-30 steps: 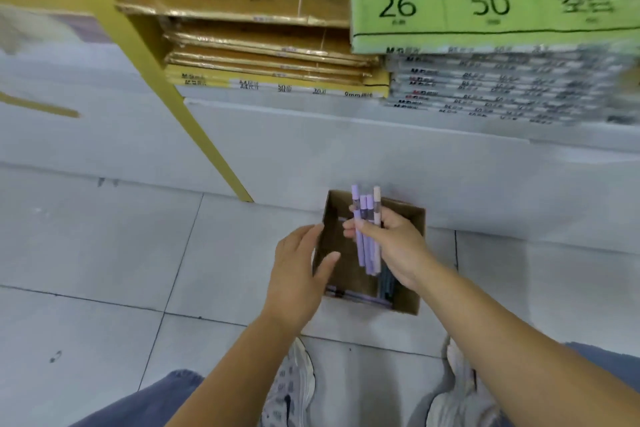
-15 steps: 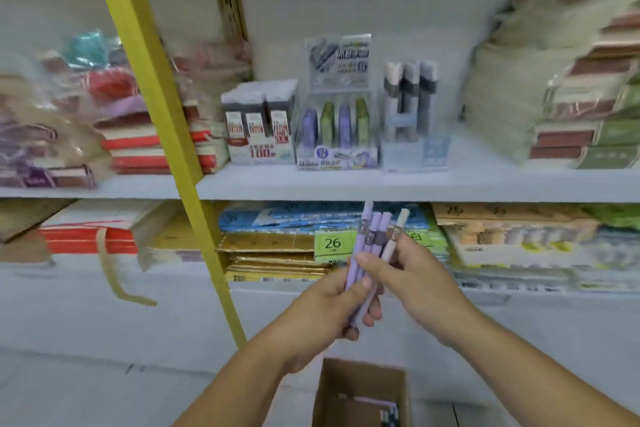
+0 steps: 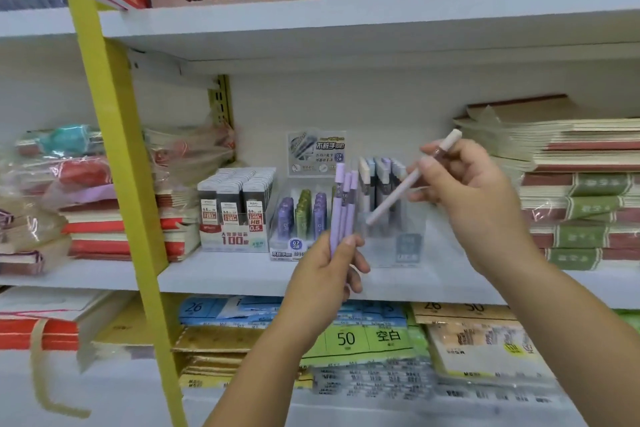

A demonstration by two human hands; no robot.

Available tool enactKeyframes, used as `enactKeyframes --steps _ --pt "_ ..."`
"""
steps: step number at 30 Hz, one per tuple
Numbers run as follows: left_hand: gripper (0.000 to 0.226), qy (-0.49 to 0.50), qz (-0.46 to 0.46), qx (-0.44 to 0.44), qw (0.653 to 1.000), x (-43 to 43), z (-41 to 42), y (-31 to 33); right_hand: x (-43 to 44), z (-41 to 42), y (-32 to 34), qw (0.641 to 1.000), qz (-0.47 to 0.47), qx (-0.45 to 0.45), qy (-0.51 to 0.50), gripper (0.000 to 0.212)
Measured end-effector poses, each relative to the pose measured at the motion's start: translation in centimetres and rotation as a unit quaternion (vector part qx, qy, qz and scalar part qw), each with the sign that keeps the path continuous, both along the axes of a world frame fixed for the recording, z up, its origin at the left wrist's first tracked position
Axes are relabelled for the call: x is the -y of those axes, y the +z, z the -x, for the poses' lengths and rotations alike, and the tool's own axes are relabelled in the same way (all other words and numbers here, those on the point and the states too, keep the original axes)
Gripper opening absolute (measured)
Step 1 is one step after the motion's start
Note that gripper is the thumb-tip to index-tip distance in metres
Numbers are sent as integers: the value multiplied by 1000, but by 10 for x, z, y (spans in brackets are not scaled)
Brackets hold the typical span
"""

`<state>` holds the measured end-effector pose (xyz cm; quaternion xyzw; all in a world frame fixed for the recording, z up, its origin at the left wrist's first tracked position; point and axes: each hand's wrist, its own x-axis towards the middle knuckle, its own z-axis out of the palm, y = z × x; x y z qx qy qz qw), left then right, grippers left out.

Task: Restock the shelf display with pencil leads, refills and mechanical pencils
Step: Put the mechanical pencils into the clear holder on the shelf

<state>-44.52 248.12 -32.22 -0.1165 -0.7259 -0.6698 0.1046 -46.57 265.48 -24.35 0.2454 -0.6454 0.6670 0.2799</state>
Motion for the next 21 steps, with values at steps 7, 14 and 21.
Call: enactKeyframes --steps 7,14,21 --pt "24 47 -66 -31 996 8 21 0 12 26 1 977 -147 -92 -121 22" --pt "22 37 -74 -19 996 12 26 -9 22 42 -11 962 -235 -54 -127 40" --pt "21 28 -68 -27 997 11 27 -10 22 44 -14 956 -261 -65 -120 44"
